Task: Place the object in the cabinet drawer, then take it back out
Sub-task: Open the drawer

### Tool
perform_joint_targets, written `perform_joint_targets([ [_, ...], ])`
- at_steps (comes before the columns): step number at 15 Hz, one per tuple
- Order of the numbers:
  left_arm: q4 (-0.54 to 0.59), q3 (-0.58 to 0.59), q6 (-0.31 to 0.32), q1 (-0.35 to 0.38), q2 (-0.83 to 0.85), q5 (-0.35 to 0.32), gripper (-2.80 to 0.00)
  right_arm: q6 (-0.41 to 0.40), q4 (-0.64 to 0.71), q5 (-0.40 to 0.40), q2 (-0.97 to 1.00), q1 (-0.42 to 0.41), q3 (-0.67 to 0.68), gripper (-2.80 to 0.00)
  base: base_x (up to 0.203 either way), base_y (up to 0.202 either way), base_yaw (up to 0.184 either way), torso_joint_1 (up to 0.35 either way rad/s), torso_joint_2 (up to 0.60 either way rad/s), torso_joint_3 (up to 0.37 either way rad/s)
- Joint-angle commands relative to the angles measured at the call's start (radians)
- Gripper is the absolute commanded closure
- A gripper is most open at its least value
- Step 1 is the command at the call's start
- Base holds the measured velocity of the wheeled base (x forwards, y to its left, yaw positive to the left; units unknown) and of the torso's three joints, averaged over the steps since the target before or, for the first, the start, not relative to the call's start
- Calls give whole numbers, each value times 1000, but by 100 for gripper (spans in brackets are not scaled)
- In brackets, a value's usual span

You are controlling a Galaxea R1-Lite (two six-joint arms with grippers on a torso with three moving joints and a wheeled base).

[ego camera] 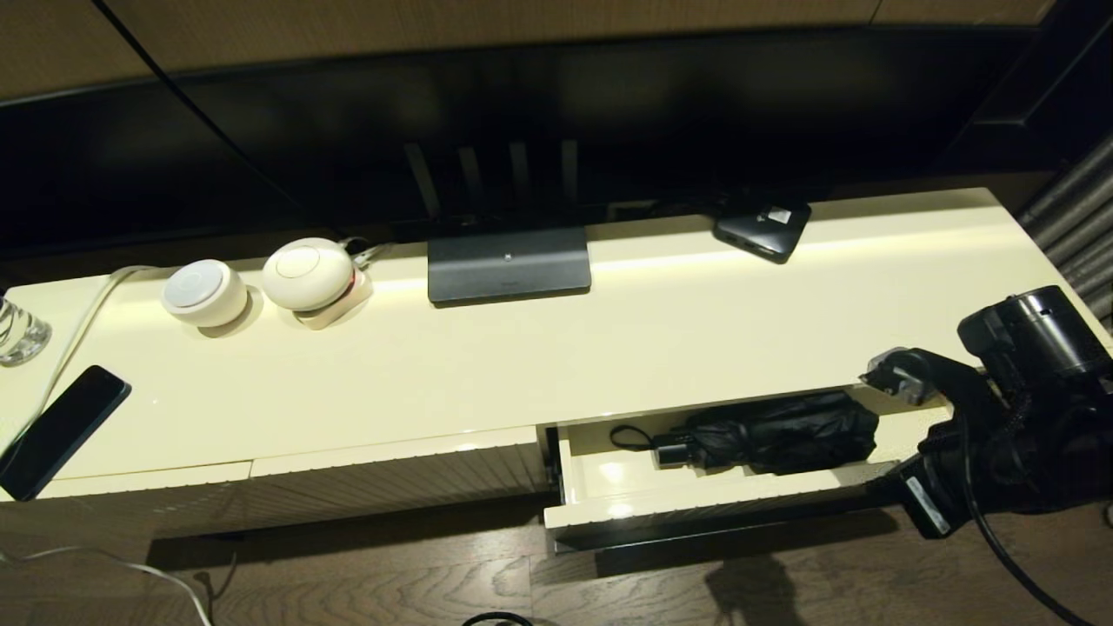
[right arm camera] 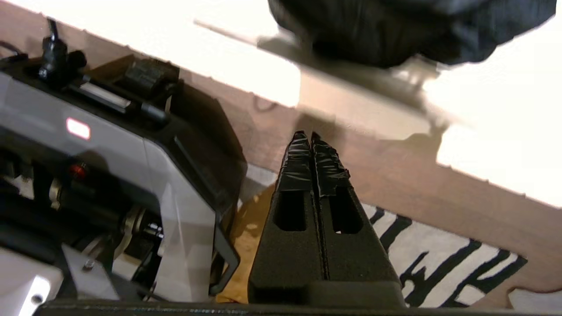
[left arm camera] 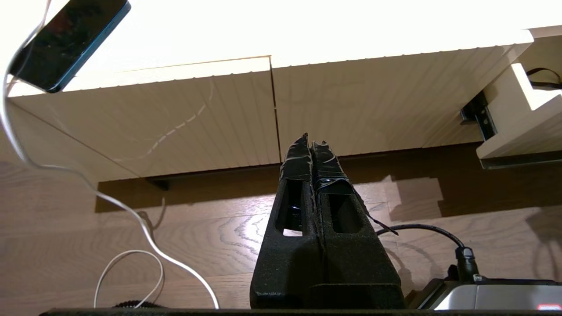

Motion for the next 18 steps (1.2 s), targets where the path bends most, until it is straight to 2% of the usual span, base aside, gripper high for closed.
perform_joint_targets([
  [1,0,3,0,0,1,0,0,2,13,2,-46,1,-1,0,0,0,0,0,0,0],
  [6,0,3,0,0,1,0,0,14,-3,0,45,-16,-46,0,0,0,0,0,0,0],
  [10,0,3,0,0,1,0,0,64,-110,-3,151,-33,-63,0,0,0,0,0,0,0],
  [15,0,3,0,0,1,0,0,61,-123,-2,167,-42,-104,0,0,0,0,0,0,0],
  [18,1,3,0,0,1,0,0,61,-120,-3,164,-42,-69,0,0,0,0,0,0,0],
])
